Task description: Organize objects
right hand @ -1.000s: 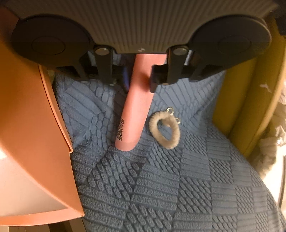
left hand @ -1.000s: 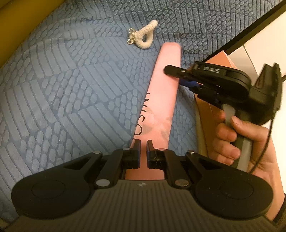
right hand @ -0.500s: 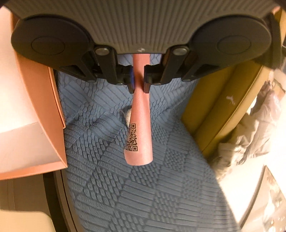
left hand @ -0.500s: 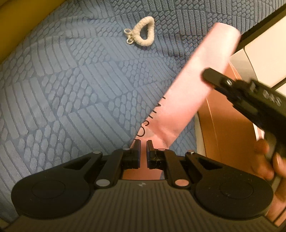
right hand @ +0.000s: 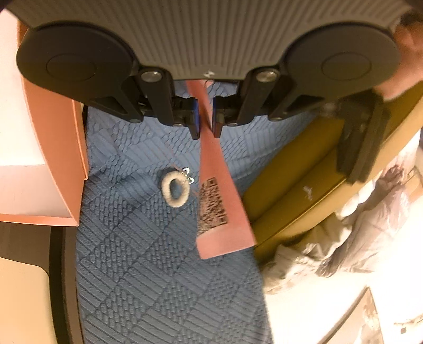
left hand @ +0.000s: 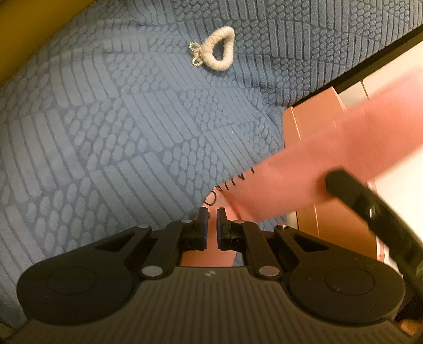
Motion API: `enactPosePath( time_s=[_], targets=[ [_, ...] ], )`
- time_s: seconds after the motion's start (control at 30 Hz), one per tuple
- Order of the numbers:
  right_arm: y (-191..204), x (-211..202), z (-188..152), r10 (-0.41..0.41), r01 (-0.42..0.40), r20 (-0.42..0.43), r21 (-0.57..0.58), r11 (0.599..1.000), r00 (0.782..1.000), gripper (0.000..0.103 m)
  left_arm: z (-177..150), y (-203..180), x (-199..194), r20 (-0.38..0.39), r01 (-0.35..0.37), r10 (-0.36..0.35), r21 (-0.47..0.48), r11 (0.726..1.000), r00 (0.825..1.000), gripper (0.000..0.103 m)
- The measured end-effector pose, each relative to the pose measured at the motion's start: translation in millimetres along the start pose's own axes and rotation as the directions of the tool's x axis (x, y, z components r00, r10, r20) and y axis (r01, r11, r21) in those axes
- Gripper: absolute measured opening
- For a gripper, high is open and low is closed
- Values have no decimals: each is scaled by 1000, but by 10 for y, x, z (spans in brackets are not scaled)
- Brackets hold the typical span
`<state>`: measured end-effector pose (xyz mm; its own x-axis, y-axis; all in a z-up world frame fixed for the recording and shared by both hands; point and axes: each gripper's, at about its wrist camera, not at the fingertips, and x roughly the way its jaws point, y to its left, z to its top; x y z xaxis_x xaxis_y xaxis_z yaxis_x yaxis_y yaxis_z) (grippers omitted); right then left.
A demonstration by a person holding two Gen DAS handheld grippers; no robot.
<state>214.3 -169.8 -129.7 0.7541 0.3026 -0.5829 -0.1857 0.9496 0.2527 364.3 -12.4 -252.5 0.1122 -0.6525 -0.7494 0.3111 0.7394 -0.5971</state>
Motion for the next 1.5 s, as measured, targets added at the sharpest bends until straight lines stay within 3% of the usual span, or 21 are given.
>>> enactPosePath(
  time_s=[0.2, 0.37, 0.57, 0.73, 0.9, 1.1, 1.23, 1.37, 1.5],
  targets=[
    [228, -99, -148, 16, -18, -27, -105, 994, 1000, 12, 117, 117, -203, 66, 1, 2, -51, 999, 998, 10],
    [406, -101, -274, 43, -56, -75, -182, 982, 996, 12, 192, 221, -441, 116, 90, -80, -82, 993, 990, 10],
    [620, -37, -505, 57, -105, -162, -308, 946, 985, 12, 175, 260, -475, 44, 212, -209, -77, 974, 977, 10],
    [638, 42, -616, 60, -127, -209, -325, 937, 976, 12, 67, 112, -365, -49, 194, -193, 8, 981, 980, 10],
    [610, 110, -669, 59, -137, -249, -308, 942, 967, 13, -101, -30, -204, -126, 139, -123, 120, 983, 984, 10],
    [574, 60, -770, 38, -132, -280, -324, 937, 959, 16, -166, -28, -146, -151, 102, -82, 136, 985, 985, 10],
    [509, -67, -795, 38, -143, -331, -300, 943, 943, 16, -177, -8, -158, -139, 88, -70, 129, 988, 988, 10],
    [387, -219, -798, 13, -110, -339, -270, 957, 941, 16, -201, -22, -160, -135, 83, -64, 137, 987, 989, 10],
    [216, -259, -702, -26, -30, -296, -184, 982, 955, 16, -224, -15, -186, -128, 78, -62, 128, 989, 990, 10]
  ],
)
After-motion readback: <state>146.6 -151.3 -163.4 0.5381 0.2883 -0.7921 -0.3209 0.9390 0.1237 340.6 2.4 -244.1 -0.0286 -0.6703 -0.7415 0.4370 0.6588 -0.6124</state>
